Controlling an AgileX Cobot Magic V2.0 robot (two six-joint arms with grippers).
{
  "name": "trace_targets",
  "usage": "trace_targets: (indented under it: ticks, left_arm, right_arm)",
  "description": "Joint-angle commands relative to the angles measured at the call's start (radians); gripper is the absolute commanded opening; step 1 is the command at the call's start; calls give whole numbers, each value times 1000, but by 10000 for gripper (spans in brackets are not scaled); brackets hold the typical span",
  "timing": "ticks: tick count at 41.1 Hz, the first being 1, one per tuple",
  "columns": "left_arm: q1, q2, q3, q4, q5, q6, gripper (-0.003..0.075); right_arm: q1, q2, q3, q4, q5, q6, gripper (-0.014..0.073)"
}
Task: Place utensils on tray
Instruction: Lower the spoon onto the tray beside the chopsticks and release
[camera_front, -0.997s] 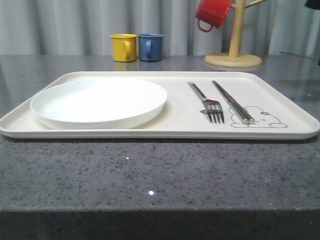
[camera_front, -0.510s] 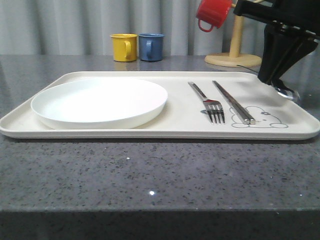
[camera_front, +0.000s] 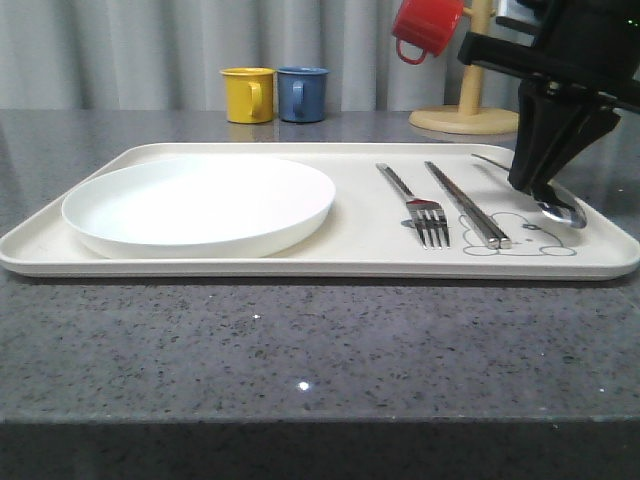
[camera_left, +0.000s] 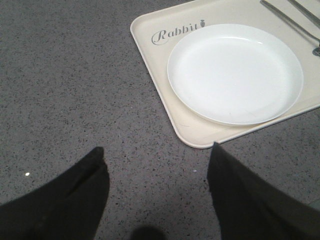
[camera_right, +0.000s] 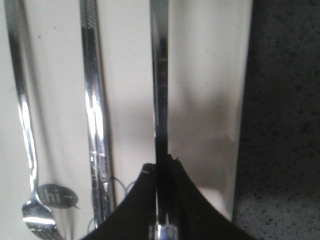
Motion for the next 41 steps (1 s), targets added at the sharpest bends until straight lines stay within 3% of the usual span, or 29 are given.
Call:
trace_targets:
  ticks: [1,7,10,25,30,41]
  left_arm:
    - [-7,2,-24,-4,-69,-9,422]
    - [-7,2,-24,-4,-69,-9,422]
    - [-7,2,-24,-4,-69,-9,422]
    - [-7,2,-24,-4,-69,-9,422]
    - [-7,2,-24,-4,-69,-9,422]
    - [-7,2,-24,-4,-69,-9,422]
  right_arm:
    - [0,-37,-21,2,0,-2,40]
    - [0,-37,-21,2,1,-3,242]
    - [0,-46,-24,2,-5,-18,302]
    - [58,-310,0,-38,40,-294,308]
    - [105,-442,72,-100,36,-301,308]
    - [158,-713,250,-107,9,-299,308]
